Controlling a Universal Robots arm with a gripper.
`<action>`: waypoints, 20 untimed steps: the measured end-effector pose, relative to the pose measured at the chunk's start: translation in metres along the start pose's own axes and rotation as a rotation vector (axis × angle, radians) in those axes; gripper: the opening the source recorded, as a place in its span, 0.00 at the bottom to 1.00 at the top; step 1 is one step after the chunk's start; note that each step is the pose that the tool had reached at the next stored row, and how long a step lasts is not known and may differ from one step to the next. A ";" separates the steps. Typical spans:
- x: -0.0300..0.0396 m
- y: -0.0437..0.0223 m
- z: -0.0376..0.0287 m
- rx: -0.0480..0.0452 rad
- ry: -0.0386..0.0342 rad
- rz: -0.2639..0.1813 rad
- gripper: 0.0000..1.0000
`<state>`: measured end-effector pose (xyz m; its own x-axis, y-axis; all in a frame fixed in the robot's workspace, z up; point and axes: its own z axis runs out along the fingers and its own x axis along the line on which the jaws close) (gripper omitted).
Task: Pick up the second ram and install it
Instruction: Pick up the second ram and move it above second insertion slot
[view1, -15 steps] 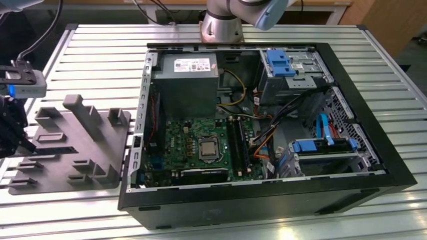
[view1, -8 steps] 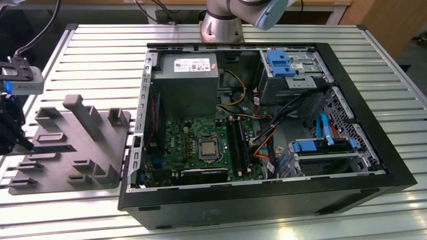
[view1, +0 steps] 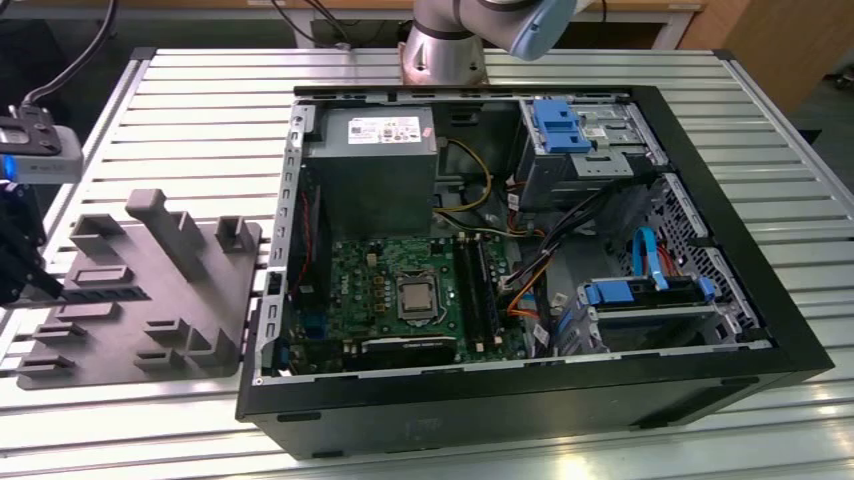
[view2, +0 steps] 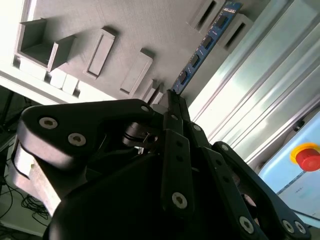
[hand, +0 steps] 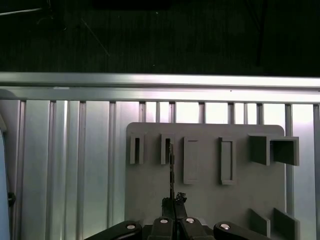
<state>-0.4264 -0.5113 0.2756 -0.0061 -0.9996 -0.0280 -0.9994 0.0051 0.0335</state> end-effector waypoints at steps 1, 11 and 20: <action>0.0000 0.0000 -0.0006 0.0000 0.0000 0.000 0.11; -0.0005 0.0002 -0.0058 -0.0002 0.0002 0.000 0.11; -0.0006 0.0003 -0.0091 0.0000 0.0000 0.000 0.11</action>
<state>-0.4264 -0.5109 0.2848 -0.0061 -0.9996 -0.0280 -0.9994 0.0051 0.0335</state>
